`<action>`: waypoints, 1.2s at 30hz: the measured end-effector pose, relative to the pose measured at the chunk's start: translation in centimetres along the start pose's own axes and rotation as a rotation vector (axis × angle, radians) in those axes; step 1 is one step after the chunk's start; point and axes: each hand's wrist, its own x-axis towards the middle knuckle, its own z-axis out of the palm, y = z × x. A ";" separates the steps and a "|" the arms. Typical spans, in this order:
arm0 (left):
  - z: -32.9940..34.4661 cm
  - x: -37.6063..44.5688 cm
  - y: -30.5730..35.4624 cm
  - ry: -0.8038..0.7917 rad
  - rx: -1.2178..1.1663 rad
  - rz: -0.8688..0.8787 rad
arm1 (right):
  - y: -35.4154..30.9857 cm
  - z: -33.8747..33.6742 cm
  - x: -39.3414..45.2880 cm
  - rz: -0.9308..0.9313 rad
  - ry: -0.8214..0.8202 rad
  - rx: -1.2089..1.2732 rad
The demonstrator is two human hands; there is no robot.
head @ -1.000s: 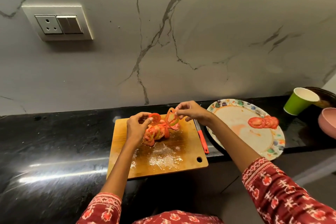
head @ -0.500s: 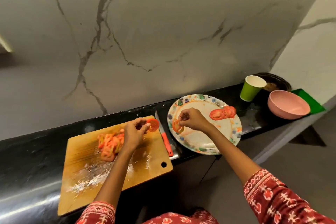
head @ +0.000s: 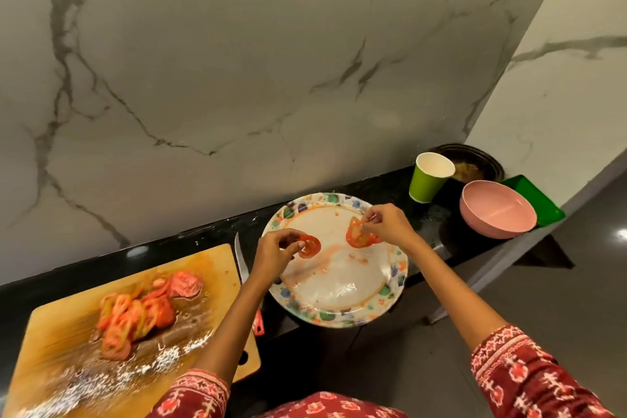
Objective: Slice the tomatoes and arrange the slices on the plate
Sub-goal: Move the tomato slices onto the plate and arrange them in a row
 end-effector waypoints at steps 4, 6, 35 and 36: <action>1.5 1.4 0.2 -0.007 0.033 -0.012 | 0.5 0.9 2.2 0.081 -0.046 -0.014; 2.2 2.0 0.4 -0.022 0.044 -0.019 | 1.2 1.0 3.0 0.104 -0.057 -0.107; 11.9 4.4 3.4 -0.270 0.758 -0.062 | 5.7 -1.2 4.3 -0.053 0.089 0.024; 11.9 4.3 3.2 -0.261 0.742 -0.060 | 5.7 -1.2 4.3 -0.055 0.094 0.033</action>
